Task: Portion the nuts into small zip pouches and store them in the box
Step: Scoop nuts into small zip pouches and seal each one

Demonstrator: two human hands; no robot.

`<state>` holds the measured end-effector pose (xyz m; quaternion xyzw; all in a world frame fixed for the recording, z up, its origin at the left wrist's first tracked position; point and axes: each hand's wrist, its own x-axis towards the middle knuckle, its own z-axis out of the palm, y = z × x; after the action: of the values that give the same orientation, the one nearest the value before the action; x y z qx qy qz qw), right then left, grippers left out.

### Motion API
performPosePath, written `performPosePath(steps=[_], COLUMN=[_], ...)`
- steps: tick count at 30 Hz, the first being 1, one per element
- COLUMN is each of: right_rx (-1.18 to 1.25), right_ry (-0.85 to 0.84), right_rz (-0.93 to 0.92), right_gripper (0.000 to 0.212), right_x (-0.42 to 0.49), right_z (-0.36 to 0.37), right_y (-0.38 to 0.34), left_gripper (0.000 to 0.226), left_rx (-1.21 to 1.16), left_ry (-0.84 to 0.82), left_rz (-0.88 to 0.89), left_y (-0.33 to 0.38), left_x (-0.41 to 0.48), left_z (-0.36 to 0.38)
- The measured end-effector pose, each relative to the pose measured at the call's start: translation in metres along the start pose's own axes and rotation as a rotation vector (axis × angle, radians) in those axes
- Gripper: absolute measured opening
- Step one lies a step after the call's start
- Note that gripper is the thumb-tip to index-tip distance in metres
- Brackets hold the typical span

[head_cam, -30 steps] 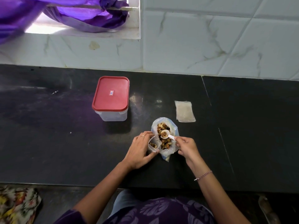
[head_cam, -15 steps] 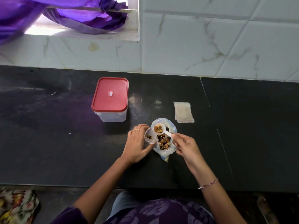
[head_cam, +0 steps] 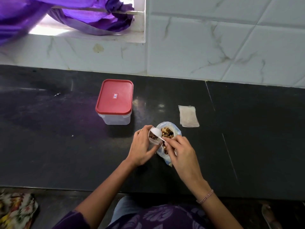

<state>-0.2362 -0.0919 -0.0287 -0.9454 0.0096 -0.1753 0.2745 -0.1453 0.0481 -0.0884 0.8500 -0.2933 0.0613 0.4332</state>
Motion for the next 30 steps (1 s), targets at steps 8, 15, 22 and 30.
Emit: performPosePath(steps=[8, 15, 22, 30], right_rx=[0.082, 0.078, 0.166, 0.073], right_ry=[0.037, 0.012, 0.035, -0.001], right_rz=[-0.014, -0.039, 0.123, 0.521], right_gripper=[0.028, 0.028, 0.020, 0.029], right_x=[-0.002, -0.001, 0.005, 0.005], right_z=[-0.003, -0.004, -0.003, 0.020], right_y=[0.001, 0.003, 0.011, 0.051], left_gripper=[0.050, 0.049, 0.050, 0.052], left_rx=[-0.029, -0.035, 0.005, 0.008], left_ry=[0.007, 0.013, 0.021, 0.064], left_rz=[-0.001, 0.005, 0.009, -0.039], left_y=[-0.001, -0.001, -0.001, -0.002], left_x=[0.002, 0.001, 0.000, -0.002], left_z=[-0.002, -0.001, -0.002, -0.004])
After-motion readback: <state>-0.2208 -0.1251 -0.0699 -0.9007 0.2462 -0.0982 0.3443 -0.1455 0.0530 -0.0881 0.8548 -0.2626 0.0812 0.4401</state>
